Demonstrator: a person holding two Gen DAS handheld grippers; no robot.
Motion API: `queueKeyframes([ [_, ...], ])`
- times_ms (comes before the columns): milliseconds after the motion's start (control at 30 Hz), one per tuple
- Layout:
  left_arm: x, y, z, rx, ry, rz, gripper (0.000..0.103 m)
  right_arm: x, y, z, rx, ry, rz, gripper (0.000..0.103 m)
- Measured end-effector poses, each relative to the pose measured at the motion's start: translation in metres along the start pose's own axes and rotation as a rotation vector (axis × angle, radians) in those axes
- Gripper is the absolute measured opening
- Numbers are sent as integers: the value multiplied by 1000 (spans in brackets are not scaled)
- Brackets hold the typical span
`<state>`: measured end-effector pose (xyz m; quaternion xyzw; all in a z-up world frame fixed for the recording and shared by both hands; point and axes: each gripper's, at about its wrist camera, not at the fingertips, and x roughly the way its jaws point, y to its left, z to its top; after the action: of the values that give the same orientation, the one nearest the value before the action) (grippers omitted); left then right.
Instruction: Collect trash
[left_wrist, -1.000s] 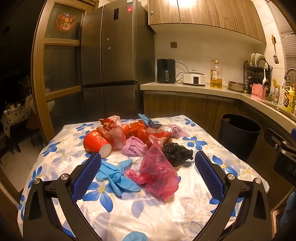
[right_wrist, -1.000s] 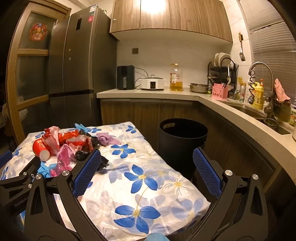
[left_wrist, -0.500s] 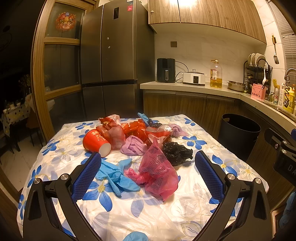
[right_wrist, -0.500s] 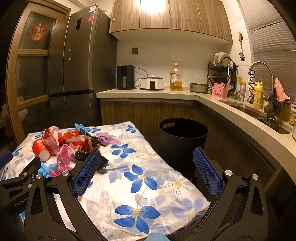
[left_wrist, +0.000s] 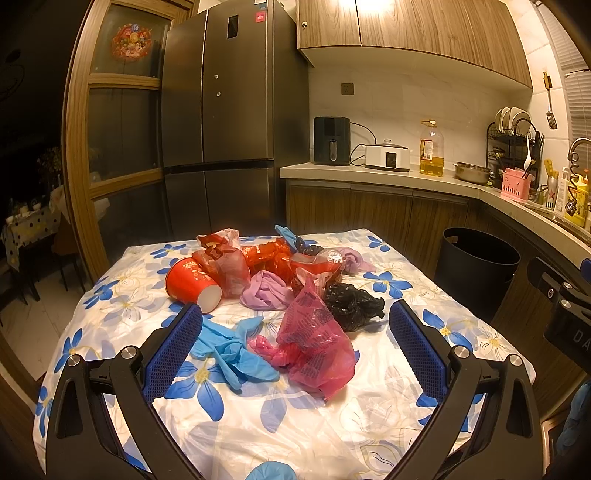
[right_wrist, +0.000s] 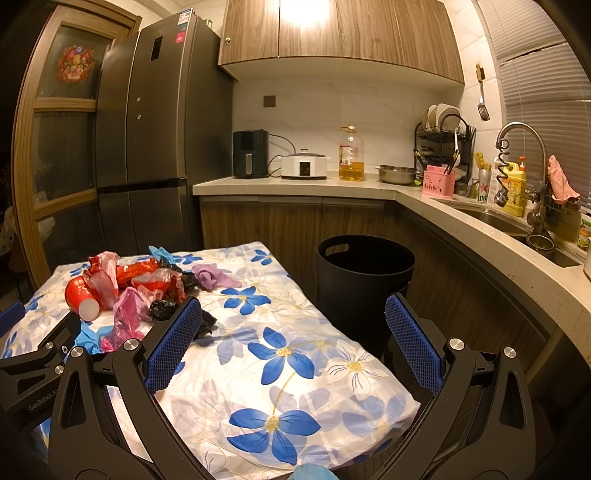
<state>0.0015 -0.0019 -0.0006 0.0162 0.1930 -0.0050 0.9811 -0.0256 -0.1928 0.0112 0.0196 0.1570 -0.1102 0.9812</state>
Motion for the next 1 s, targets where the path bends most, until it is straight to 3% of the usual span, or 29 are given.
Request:
queueKeyframes([
  [1000,-3,-1,0,-5,1,-3,98,1,1,0,0,1,-1,99],
])
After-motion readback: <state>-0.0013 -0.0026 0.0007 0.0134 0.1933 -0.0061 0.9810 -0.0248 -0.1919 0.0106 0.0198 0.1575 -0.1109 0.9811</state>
